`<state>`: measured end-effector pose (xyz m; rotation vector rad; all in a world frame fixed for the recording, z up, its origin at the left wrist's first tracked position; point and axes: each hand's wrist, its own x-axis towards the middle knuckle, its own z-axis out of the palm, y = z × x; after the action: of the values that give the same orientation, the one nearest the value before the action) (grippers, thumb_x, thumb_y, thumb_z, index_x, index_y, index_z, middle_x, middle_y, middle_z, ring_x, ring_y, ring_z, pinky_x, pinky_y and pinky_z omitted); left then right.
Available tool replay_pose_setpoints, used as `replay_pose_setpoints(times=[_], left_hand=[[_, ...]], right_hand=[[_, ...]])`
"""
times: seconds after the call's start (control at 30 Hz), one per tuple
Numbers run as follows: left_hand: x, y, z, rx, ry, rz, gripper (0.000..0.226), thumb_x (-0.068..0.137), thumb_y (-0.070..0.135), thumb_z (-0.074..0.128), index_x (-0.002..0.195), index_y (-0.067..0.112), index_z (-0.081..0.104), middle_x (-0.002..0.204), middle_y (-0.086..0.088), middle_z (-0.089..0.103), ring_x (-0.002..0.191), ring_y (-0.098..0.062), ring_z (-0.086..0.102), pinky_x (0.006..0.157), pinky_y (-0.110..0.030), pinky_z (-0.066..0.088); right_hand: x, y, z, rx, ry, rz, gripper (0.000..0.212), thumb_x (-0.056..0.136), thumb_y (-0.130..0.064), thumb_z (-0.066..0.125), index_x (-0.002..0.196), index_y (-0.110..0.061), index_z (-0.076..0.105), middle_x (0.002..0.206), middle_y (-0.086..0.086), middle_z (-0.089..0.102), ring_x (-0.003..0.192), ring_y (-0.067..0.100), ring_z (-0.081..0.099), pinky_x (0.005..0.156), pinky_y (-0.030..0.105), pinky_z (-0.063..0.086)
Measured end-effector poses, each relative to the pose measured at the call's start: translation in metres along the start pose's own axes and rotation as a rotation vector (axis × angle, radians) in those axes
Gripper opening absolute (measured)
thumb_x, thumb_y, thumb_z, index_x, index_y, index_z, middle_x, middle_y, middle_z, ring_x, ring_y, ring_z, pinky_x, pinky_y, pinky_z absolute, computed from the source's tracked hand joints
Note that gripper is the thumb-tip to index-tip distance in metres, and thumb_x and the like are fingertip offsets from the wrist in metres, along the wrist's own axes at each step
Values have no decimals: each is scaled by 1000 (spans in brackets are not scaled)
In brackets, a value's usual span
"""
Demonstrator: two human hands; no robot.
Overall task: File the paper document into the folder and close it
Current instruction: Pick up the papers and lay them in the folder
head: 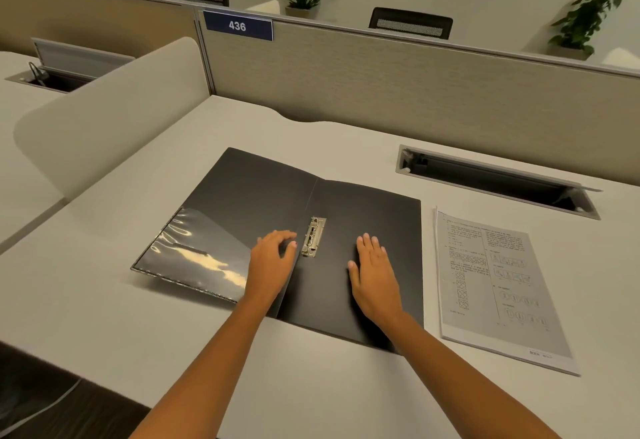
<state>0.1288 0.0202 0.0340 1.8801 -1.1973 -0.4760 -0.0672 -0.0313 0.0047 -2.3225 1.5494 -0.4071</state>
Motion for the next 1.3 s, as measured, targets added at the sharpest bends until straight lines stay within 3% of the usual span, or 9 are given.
replay_pose_setpoints(times=[0.07, 0.17, 0.3, 0.4, 0.57, 0.8, 1.3], left_hand=[[15, -5, 8, 133, -40, 13, 34, 93, 29, 52, 124, 18, 56, 140, -6, 50, 140, -26, 30, 116, -46, 3], [32, -14, 14, 315, -67, 1, 49, 93, 38, 47, 139, 20, 41, 154, -6, 28, 146, -25, 8, 114, -48, -10], [44, -20, 20, 398, -141, -74, 64, 95, 47, 34, 148, 17, 15, 159, -6, 5, 146, -24, -5, 114, -49, -10], [48, -24, 22, 397, -201, -122, 70, 94, 53, 32, 149, 17, 9, 159, -5, -2, 146, -23, -8, 114, -50, -10], [50, -28, 20, 384, -260, -125, 89, 84, 62, 46, 149, 17, 6, 159, -4, -6, 146, -23, -9, 114, -51, -10], [56, -34, 13, 259, -361, -155, 106, 73, 54, 67, 149, 19, 2, 159, -3, -10, 145, -24, -14, 113, -50, -13], [65, -38, 13, 409, -338, -170, 120, 58, 64, 73, 148, 24, 5, 158, -7, -14, 144, -30, -13, 115, -51, -5]], right_hand=[[9, -1, 2, -17, -9, -16, 57, 100, -38, 25, 150, -15, 7, 160, 3, 6, 147, 16, 0, 120, 31, -1], [20, -1, 5, -36, -25, -38, 58, 100, -37, 24, 150, -13, 6, 160, 4, 5, 147, 17, -1, 119, 30, -3], [31, -1, 10, -46, -39, -62, 59, 100, -39, 22, 150, -13, 4, 160, 4, 4, 147, 16, -2, 120, 31, -3], [37, 0, 14, -58, -30, -77, 60, 100, -41, 21, 150, -13, 3, 160, 4, 4, 147, 16, -2, 119, 31, -3], [39, 6, 21, -85, -22, -88, 61, 99, -44, 20, 150, -14, 5, 160, 3, 6, 147, 15, 0, 119, 29, -2], [38, 8, 23, -107, -5, -99, 61, 98, -45, 20, 150, -15, 8, 160, 2, 9, 147, 14, 2, 120, 30, 1], [37, 8, 24, -89, -22, -83, 62, 98, -46, 18, 150, -15, 5, 160, 1, 6, 147, 12, -1, 120, 31, 1]])
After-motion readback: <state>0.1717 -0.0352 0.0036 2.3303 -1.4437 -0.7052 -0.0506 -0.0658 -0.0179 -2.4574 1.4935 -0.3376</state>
